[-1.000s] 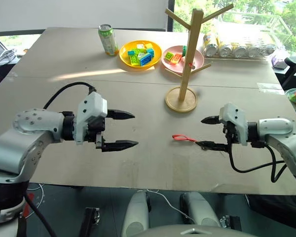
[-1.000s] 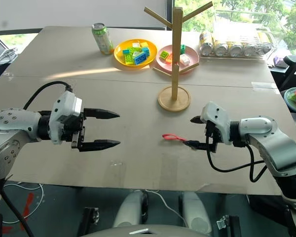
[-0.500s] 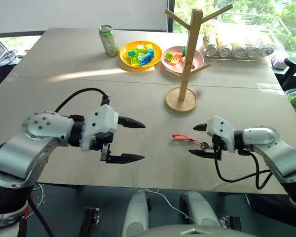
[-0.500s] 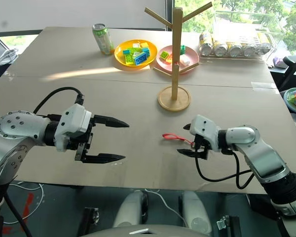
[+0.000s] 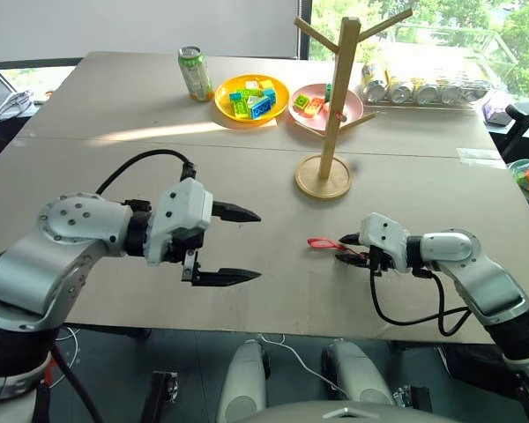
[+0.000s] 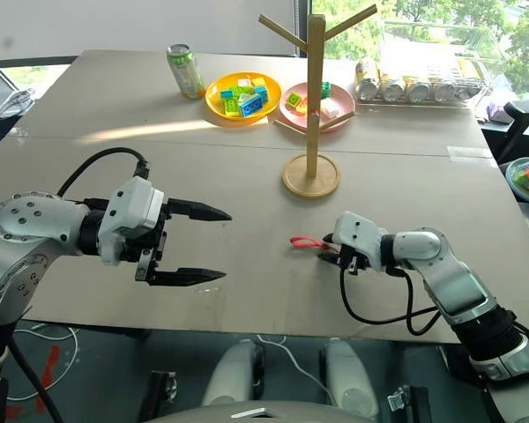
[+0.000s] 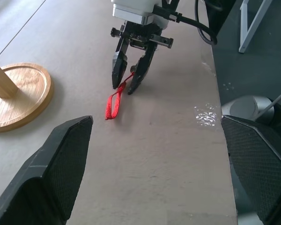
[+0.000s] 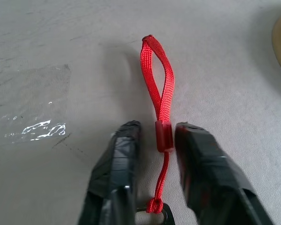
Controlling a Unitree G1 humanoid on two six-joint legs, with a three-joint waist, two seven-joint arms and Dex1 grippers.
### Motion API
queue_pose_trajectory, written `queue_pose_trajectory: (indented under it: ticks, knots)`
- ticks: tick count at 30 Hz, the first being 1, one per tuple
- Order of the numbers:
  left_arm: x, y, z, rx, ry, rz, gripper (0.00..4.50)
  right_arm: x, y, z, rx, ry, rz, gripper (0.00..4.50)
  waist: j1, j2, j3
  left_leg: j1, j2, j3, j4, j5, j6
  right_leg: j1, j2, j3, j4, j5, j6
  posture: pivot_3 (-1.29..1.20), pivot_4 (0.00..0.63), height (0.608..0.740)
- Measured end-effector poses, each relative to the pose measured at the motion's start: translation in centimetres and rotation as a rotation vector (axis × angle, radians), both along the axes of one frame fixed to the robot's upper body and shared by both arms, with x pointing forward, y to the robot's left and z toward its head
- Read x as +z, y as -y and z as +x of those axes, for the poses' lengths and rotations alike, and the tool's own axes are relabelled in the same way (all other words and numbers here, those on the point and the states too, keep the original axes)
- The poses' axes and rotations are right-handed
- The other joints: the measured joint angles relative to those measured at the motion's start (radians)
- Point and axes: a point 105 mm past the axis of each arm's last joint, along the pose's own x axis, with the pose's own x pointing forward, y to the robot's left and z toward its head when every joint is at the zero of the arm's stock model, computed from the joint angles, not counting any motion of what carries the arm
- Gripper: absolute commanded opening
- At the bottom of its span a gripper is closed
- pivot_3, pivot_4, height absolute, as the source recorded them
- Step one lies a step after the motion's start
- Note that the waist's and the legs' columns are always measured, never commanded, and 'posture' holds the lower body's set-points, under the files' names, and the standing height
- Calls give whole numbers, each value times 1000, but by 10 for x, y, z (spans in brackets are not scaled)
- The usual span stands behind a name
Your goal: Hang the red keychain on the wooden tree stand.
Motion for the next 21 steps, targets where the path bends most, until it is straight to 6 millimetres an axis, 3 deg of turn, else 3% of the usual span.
queue_pose_trajectory:
  ticks: [13,21]
  knots:
    - [2,0,2,19,3,-13,4500,3,0,1,-28,-6,32,64,0,0,0,0,0,0,0,0,0,0,0,0,0,1,-1,0,150,733]
    - [30,4,8,125,71,-153,4500,75,4,6,-164,153,329,64,1,-1,0,0,0,-1,1,0,0,0,0,0,1,1,-2,0,150,733]
